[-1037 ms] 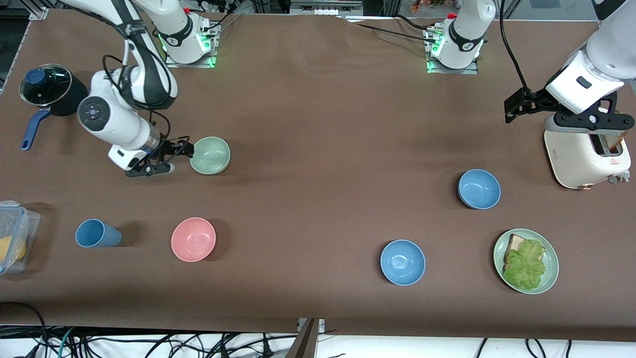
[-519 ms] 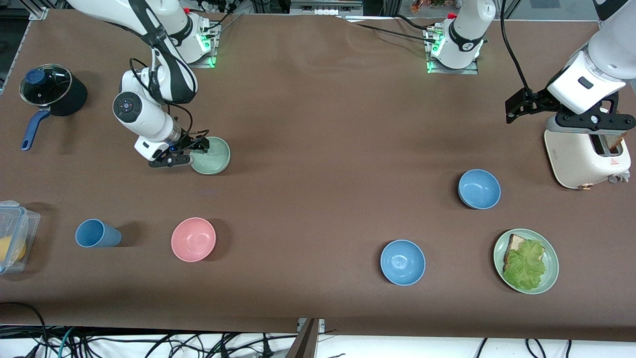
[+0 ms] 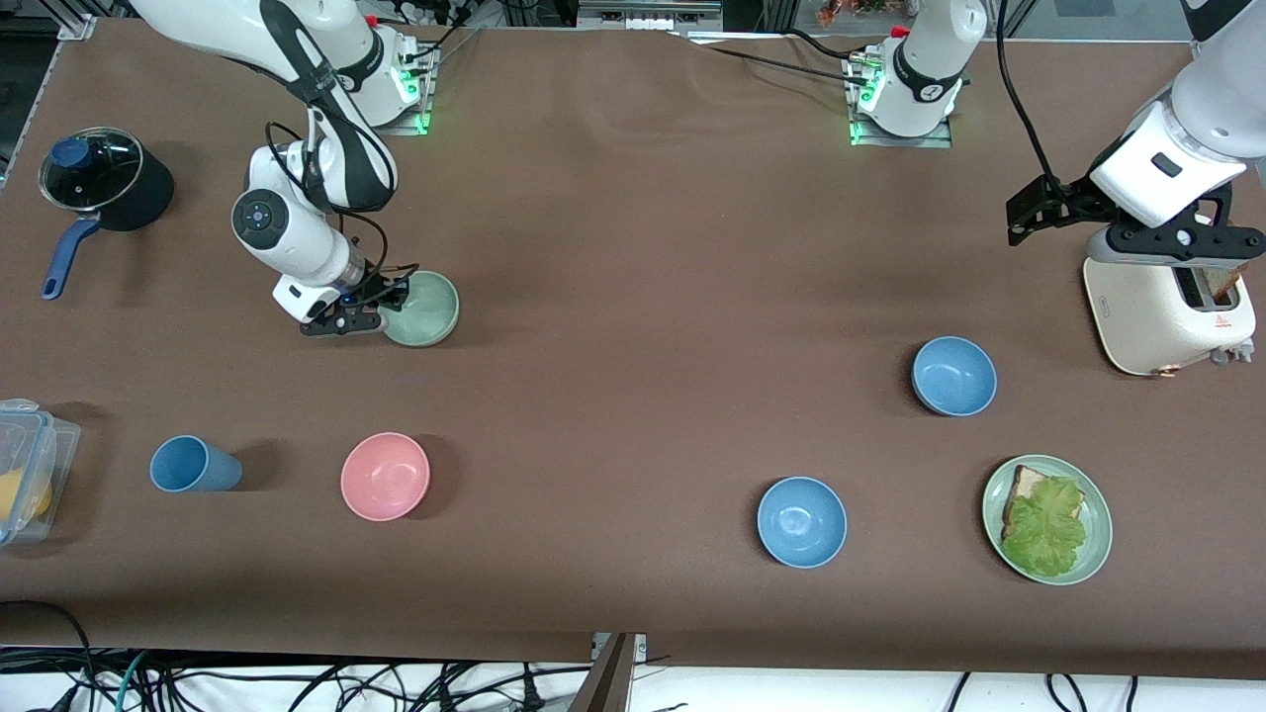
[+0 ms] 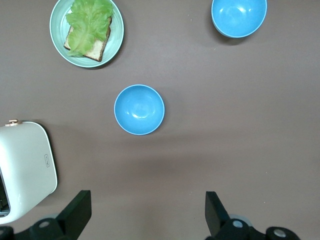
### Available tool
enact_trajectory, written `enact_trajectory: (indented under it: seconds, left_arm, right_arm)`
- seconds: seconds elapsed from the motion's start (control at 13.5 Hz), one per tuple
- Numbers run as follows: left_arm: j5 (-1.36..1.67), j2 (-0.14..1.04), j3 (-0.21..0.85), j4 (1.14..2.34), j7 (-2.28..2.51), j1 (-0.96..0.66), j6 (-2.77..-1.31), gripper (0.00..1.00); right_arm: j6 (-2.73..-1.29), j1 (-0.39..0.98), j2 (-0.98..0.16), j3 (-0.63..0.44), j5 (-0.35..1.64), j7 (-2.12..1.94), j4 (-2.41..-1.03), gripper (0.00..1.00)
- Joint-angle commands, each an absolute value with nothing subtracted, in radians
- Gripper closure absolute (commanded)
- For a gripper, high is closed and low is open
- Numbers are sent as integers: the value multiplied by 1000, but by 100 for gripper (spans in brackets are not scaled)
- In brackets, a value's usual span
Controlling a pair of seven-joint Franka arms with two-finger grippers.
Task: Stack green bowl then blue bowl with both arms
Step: 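Carry the green bowl with the right gripper toward the table middle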
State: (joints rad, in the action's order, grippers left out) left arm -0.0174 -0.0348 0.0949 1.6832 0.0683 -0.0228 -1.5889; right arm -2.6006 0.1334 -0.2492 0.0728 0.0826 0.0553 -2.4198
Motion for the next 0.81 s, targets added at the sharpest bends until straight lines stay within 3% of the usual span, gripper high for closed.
enact_trajectory:
  seconds: [0.0, 0.22, 0.74]
  left_arm:
    - [-23, -40, 101, 1683, 66, -14, -1591, 0]
    - [-21, -40, 101, 1683, 67, -14, -1591, 0]
    - [-21, -40, 101, 1684, 67, -12, -1589, 0]
  right_arm:
    - [-2477, 132, -198, 127, 97, 138, -2341, 100]
    - [-2306, 153, -242, 214, 97, 301, -2104, 100]
    - [-2296, 481, -688, 222, 29, 886, -1524, 100]
